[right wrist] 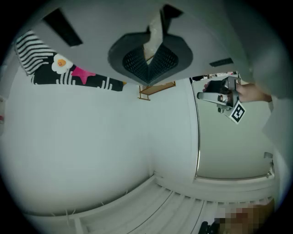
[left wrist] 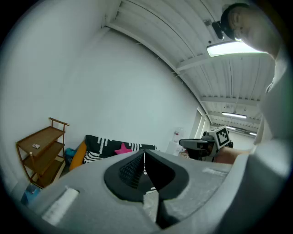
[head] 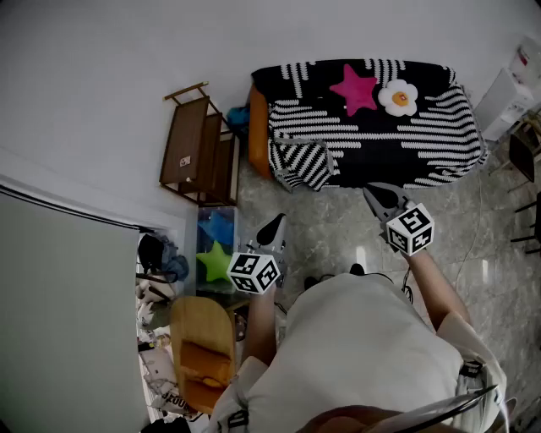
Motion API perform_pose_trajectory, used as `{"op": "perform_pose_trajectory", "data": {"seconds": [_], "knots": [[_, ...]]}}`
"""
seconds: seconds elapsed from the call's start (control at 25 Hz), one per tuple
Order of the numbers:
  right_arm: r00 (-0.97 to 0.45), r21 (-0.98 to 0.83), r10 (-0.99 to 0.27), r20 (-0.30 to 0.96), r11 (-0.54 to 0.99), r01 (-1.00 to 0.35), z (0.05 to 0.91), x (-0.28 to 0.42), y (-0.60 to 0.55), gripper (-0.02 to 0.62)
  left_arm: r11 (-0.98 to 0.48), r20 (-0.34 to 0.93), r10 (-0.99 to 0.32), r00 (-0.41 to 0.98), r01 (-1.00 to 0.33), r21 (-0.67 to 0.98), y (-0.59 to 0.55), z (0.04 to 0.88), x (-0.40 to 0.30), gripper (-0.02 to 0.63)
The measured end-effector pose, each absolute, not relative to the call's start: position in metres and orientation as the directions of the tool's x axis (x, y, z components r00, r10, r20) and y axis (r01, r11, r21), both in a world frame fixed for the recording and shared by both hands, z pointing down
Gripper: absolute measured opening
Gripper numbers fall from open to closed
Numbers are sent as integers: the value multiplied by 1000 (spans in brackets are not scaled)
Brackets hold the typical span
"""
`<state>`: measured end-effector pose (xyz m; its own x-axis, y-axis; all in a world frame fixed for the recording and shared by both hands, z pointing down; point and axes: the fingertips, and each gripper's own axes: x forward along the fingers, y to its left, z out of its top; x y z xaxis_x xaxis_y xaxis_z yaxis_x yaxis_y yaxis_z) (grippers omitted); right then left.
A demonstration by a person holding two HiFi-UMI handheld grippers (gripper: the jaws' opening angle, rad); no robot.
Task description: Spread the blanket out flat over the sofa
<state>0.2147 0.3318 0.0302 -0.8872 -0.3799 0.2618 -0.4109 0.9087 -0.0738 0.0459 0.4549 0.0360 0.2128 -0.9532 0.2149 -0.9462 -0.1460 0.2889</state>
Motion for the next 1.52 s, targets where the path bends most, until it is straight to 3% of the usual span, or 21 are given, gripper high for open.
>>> {"op": "perform_pose_trajectory", "data": {"seconds": [1.52], "knots": [[-875, -88, -404, 266, 894, -440, 36, 199, 347, -3, -125, 208, -959, 190, -949, 288, 467, 44, 25, 21]]}}
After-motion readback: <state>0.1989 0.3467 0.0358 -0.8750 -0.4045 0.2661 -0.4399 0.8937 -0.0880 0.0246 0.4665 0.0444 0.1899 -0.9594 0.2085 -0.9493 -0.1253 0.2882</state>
